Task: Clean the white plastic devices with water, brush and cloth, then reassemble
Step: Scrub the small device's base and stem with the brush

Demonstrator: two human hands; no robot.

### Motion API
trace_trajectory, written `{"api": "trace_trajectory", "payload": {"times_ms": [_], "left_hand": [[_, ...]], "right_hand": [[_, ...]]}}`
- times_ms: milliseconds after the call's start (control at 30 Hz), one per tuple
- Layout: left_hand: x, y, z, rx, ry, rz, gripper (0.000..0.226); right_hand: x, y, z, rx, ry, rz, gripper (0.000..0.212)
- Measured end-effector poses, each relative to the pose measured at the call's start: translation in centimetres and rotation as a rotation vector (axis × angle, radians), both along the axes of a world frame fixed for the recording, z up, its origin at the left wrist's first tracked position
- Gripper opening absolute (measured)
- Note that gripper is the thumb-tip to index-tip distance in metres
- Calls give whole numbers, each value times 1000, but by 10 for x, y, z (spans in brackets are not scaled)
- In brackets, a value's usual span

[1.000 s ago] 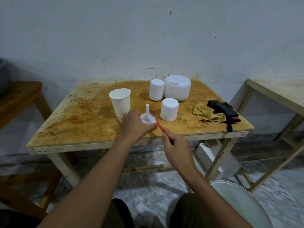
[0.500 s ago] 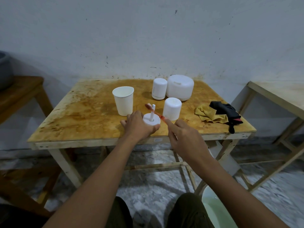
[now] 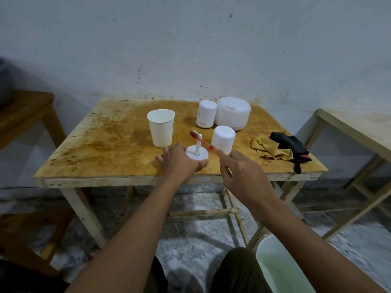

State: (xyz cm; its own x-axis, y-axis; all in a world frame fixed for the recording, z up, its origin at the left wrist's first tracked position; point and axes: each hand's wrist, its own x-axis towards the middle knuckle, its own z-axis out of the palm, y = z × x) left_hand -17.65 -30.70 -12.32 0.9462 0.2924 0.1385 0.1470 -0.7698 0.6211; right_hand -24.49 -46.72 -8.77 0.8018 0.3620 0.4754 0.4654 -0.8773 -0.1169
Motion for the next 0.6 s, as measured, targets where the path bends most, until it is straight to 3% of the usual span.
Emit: {"api": "trace_trajectory", "payload": {"times_ms": [333,533,600], "left_hand": [[-3,3,6,-24,25,-21,68],[-4,10,16,-43,89,-75,62],[-5,8,18,-44,93,-78,59]], "right_hand": [[0,-3,-5,64,53,11,42],[-3,-3,-20,285,32,-15,45],[-5,0,-30,431,152,-39,43]]}}
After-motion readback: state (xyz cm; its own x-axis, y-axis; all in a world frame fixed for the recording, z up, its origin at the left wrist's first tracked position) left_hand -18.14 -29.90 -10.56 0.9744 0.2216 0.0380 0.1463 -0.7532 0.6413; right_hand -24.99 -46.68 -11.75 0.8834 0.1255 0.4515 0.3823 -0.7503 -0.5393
